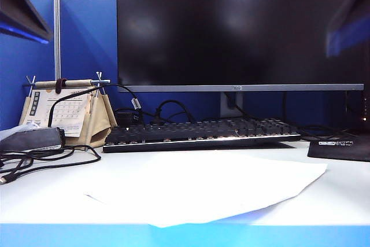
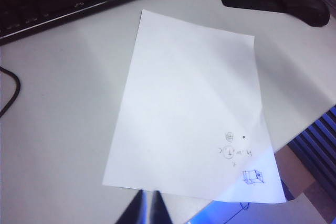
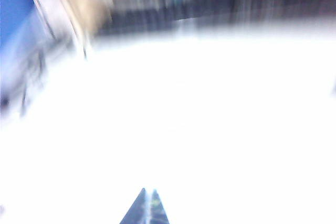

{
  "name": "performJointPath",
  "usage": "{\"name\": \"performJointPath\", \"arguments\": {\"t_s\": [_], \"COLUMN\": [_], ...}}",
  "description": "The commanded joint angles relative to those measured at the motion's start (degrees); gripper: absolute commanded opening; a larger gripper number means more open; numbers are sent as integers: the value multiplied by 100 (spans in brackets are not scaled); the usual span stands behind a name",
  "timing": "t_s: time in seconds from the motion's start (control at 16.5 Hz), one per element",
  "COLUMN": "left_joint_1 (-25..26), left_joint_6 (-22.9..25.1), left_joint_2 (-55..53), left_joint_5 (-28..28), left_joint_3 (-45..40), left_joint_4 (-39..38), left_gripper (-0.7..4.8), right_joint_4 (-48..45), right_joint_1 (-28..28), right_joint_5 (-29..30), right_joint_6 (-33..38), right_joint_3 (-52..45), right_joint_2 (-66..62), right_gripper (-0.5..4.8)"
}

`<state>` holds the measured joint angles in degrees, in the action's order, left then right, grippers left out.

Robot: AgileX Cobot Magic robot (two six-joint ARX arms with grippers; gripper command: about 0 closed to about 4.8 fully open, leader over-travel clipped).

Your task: Put a wrinkled paper upside down.

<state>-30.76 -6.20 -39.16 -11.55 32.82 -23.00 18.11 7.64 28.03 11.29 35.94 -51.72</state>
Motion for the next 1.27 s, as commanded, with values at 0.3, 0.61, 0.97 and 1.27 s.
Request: {"name": "performJointPath", "arguments": {"t_s": [0.3,0.61,0.97,1.27], "left_joint_1": [0,0,0,0], "left_joint_6": [20,20,20,20], "left_joint_2": [-33,-33,-35,-35], "left_joint_5": [-7,-4,-7,-11], "left_joint_3": [20,13,9,9], "left_joint_4": [94,111,122,122], "left_gripper": [30,30,30,30], "right_joint_4": [219,796,-2120,-1495], "right_joint_1": [623,1622,2164,2199], "right_joint_5": [2332,2072,1141,1504], "right_joint_6": [717,979,3484,3565], "right_joint_3": [4,-116,-1167,-1169], "right_joint_2": [-1998,-1980,-1838,-1843], "right_gripper": [315,316,316,317]}}
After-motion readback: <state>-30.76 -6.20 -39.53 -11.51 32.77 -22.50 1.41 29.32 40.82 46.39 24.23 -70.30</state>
